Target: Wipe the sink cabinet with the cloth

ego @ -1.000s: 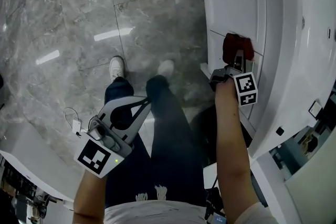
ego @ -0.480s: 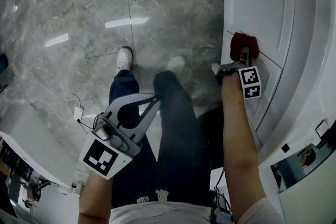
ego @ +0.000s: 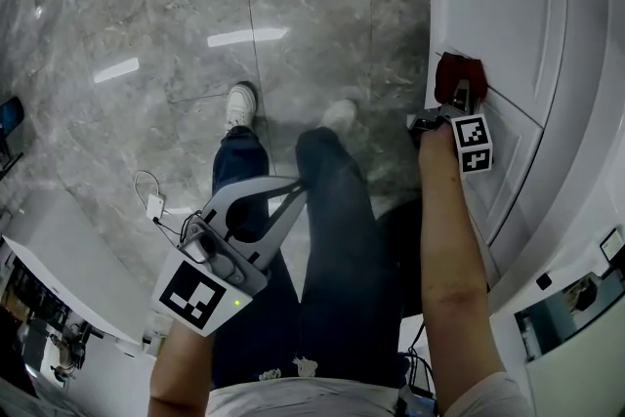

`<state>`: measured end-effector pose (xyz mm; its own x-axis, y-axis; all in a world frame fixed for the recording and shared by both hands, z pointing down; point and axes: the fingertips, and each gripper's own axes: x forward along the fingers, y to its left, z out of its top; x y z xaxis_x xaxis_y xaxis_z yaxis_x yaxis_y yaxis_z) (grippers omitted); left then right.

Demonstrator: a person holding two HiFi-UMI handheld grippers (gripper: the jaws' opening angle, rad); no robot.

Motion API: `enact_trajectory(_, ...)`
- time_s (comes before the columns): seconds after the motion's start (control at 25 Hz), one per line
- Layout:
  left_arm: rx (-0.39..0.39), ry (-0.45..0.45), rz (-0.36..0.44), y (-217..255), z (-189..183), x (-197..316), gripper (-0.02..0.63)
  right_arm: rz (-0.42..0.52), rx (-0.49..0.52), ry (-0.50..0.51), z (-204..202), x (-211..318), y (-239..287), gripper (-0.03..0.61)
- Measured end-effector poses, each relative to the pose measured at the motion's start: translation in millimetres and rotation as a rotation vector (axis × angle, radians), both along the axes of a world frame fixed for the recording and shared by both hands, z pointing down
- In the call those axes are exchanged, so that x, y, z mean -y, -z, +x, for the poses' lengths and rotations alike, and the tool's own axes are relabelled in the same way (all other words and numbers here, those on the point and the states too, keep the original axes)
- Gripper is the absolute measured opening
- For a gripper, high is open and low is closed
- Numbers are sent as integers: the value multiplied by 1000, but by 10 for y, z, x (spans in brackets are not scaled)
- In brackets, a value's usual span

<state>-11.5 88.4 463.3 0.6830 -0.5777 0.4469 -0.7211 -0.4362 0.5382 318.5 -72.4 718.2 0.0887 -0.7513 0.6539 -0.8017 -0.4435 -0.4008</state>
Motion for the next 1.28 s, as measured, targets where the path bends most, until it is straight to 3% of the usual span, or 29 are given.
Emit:
enact_trajectory(0.28, 12, -113, 42, 26, 100, 4, 9, -1, -22, -3, 120, -264, -42, 92)
enact_trajectory(0.8, -10, -290, 12, -188, 119, -192, 9, -33, -73, -76, 500, -1111, -59, 92)
enact_trajectory(1.28, 43, -589, 31, -339, 377, -485, 9, -95, -148, -195, 1000, -2177, -52, 92)
